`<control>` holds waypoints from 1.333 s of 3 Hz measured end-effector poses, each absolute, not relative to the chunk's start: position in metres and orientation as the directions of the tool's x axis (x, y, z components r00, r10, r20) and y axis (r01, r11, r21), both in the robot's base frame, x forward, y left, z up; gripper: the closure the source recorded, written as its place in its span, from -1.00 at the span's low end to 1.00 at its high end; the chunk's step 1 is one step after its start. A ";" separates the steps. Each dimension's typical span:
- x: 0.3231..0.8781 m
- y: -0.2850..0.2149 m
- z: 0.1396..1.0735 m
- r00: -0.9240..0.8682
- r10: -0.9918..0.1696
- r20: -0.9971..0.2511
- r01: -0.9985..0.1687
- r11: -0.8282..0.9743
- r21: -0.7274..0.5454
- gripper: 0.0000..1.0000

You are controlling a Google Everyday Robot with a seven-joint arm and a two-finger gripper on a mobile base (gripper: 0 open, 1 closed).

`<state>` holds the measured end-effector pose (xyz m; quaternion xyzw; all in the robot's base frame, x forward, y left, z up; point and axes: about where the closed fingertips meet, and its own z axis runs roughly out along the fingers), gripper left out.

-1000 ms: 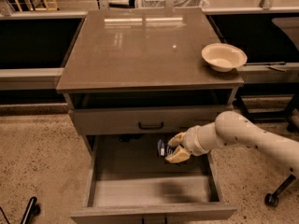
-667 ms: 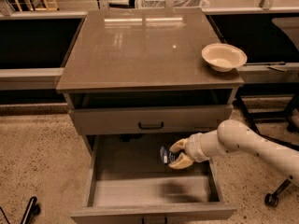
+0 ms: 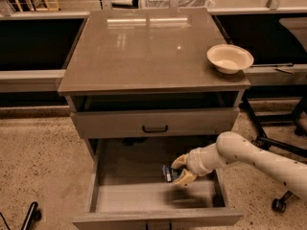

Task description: Place rxbar blueberry into middle drawer

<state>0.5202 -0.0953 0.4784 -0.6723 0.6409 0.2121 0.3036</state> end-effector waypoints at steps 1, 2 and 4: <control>0.515 -0.091 0.458 0.078 -0.739 -0.669 -0.992 0.012 -0.129 -0.24; 0.516 -0.091 0.458 0.078 -0.739 -0.669 -0.991 0.014 -0.131 -0.70; 0.516 -0.091 0.458 0.078 -0.739 -0.669 -0.991 0.014 -0.131 -1.00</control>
Offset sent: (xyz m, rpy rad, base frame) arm -0.0046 0.0035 -0.0182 -0.0072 0.0078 -0.0058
